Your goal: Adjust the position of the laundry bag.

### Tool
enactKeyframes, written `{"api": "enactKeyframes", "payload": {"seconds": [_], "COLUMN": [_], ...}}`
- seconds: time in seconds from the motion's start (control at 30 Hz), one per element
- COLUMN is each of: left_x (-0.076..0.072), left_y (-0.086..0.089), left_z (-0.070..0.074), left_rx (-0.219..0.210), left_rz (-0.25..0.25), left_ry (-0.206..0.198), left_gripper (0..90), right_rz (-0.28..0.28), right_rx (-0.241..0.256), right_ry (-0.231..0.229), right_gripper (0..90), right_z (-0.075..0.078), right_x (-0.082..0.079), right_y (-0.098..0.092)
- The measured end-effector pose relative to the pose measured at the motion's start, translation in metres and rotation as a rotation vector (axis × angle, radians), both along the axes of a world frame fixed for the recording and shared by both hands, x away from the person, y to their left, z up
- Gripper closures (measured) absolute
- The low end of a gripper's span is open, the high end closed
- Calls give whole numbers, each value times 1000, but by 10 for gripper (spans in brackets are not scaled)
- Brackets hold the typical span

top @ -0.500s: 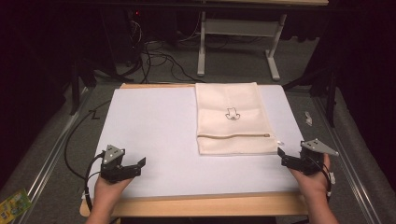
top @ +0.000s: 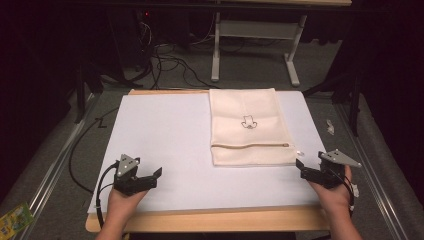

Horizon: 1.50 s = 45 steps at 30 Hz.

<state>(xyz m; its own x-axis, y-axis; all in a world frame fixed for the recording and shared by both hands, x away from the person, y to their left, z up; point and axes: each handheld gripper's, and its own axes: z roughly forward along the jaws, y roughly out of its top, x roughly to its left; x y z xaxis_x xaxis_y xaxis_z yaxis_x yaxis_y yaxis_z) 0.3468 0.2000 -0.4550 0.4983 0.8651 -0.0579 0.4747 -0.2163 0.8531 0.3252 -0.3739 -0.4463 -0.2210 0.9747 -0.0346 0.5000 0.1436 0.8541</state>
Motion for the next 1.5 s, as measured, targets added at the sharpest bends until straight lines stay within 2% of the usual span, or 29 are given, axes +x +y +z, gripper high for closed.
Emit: {"api": "enactKeyframes", "payload": {"seconds": [0.1, 0.17, 0.23, 0.27, 0.37, 0.4, 0.43, 0.47, 0.5, 0.57, 0.6, 0.63, 0.7, 0.73, 0.8, 0.83, 0.87, 0.9, 0.97, 1.0, 1.03, 1.07, 1.1, 1.2, 1.3, 1.37, 1.4, 1.43, 1.5], "left_x": [1, 3, 5, 8, 11, 12, 16, 16, 18, 24, 30, 30, 38, 48, 59, 63, 63, 67, 70, 70, 68, 66, 66, 61, 60, 56, 50, 50, 40], "left_y": [-8, -15, -22, -33, -45, -51, -65, -65, -72, -90, -111, -111, -132, -151, -168, -175, -175, -182, -194, -198, -202, -204, -204, -204, -198, -190, -179, -179, -164], "left_z": [0, -1, -2, -2, -1, 0, 1, 1, 1, 1, 0, 0, -4, -11, -19, -22, -22, -24, -26, -26, -26, -25, -25, -24, -21, -20, -19, -19, -18], "left_rx": [10, -12, -16, -14, -29, -23, -9, -9, -18, -5, 3, 3, -16, -48, -63, -54, -54, -32, 28, 72, 102, 123, 123, 163, 169, 174, 165, 165, 154], "left_rz": [-15, -29, -45, -58, -76, -85, -107, -107, -119, -146, -169, -169, -183, -176, -180, -179, -179, -177, -185, -176, -168, -181, -181, -202, -212, -216, -220, -220, -228], "left_ry": [5, 16, 24, 34, 47, 50, 60, 60, 71, 80, 88, 88, 96, 131, 180, 192, 192, 192, 184, 161, 142, 131, 131, 117, 134, 136, 140, 140, 144], "left_gripper": [116, 119, 124, 126, 149, 152, 155, 160, 160, 185, 224, 239, 261, 341, 381, 405, 422, 451, 474, 504, 585, 790, 840, 869, 872, 872, 872, 870, 868], "right_rz": [4, 4, 10, 13, 21, 23, 29, 29, 33, 42, 41, 41, 43, 46, 50, 51, 51, 52, 54, 55, 56, 55, 55, 56, 56, 61, 63, 63, 62], "right_rx": [-6, -3, -4, -6, -3, -3, -6, -6, -7, -7, -3, -3, -2, -3, -11, -9, -9, -8, -6, -7, -4, -6, -6, -2, 11, 11, 13, 13, 13], "right_ry": [-3, -6, -11, -5, -2, 0, 0, 0, 0, -3, -4, -4, -4, -4, -2, -2, -2, 0, 0, 2, 6, 10, 10, 10, 6, 2, 0, 0, 5], "right_gripper": [124, 128, 132, 139, 146, 147, 147, 147, 148, 149, 150, 150, 151, 152, 152, 153, 153, 154, 154, 154, 154, 154, 154, 157, 158, 159, 164, 164, 168], "right_z": [0, 1, 3, 3, 3, 2, 2, 2, 2, 2, 3, 3, 3, 3, 2, 2, 2, 2, 2, 2, 1, 0, 0, 1, 2, 3, 3, 3, 3], "right_x": [0, -1, -1, -1, 0, 0, 0, 0, 0, 0, 0, 0, 0, 1, 1, 1, 1, 1, 1, 1, 1, 2, 2, 2, 2, 2, 1, 1, 1], "right_y": [0, 1, 2, 2, 2, 3, 3, 3, 3, 4, 4, 4, 4, 4, 5, 5, 5, 6, 6, 6, 6, 6, 6, 6, 6, 6, 7, 7, 8]}}
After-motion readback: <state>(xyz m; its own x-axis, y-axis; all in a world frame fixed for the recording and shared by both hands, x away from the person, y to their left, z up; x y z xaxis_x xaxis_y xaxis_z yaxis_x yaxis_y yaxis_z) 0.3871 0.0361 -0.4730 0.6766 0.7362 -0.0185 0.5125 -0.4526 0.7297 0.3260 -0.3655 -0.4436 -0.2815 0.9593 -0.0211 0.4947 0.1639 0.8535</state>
